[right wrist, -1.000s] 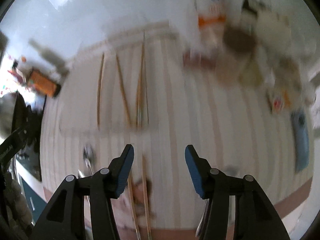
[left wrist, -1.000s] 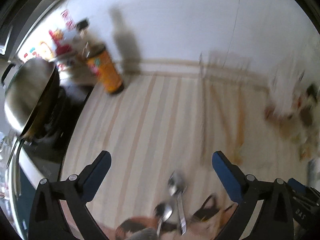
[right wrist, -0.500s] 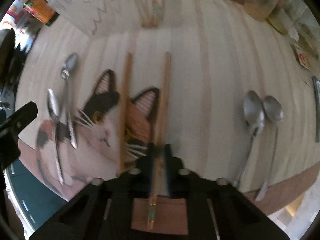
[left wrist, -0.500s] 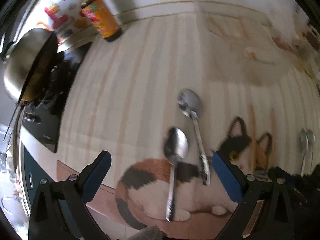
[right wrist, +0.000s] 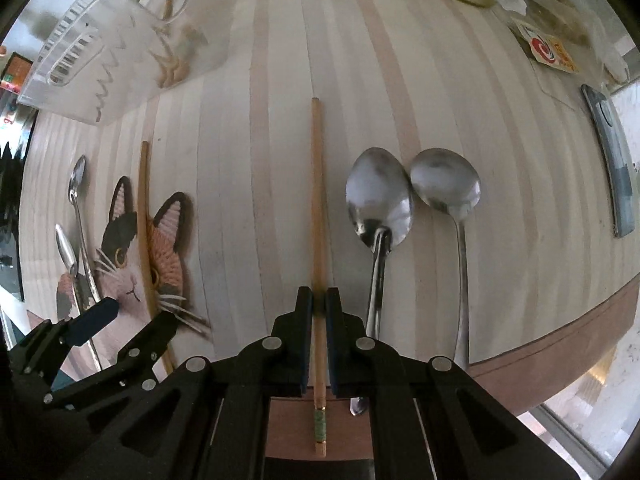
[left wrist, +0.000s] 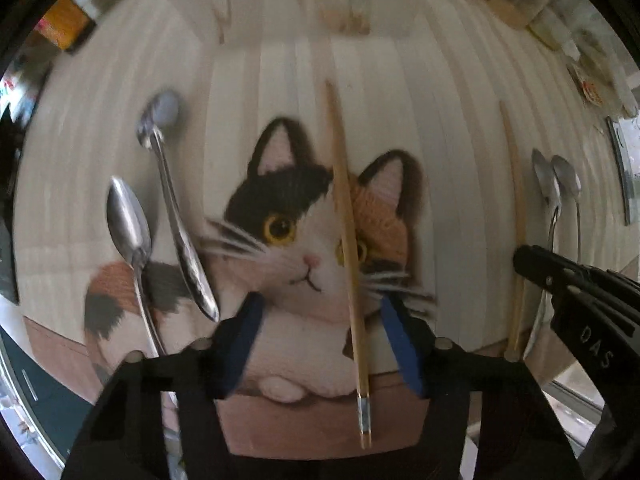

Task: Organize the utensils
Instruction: 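Grasp a chopstick with the left tool while the right tool grasps another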

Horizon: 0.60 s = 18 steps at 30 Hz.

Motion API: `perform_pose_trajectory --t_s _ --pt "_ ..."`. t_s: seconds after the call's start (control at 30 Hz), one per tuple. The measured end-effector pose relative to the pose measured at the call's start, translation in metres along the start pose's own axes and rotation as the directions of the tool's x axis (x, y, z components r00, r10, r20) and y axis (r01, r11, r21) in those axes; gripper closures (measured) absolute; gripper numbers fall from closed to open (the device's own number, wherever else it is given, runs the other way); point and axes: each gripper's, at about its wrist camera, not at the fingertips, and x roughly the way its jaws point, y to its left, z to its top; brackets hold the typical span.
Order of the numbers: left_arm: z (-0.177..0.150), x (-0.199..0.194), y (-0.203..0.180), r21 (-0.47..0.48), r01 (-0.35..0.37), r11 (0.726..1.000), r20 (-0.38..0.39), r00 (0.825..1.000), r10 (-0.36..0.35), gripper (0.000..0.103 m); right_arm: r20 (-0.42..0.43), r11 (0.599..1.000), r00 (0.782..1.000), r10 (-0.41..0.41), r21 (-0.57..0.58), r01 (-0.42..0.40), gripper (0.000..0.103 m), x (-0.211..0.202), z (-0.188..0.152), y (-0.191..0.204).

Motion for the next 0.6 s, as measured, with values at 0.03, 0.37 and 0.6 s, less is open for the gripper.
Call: perform_pose_trajectory --t_s 0.03,0.37,0.6 --pt "0.000 -0.001 0.000 0.002 -0.001 1.000 0.003 1.000 0.001 0.062 0.001 1.000 1.000 0.001 0.003 -0.001 0.096 -0.001 0.001 -0.002" --pt "-0.003 -0.003 0.040 -0.092 0.010 0.996 0.004 1.000 -0.009 0.098 0.011 0.999 0.999 -0.032 -0.041 0.032 0.096 0.002 -0.001 0.023" --pt "-0.005 -0.003 0.043 -0.088 0.004 0.996 0.010 1.000 -0.003 0.098 -0.019 0.995 1.000 -0.009 -0.099 0.007 0.096 0.000 -0.020 0.038"
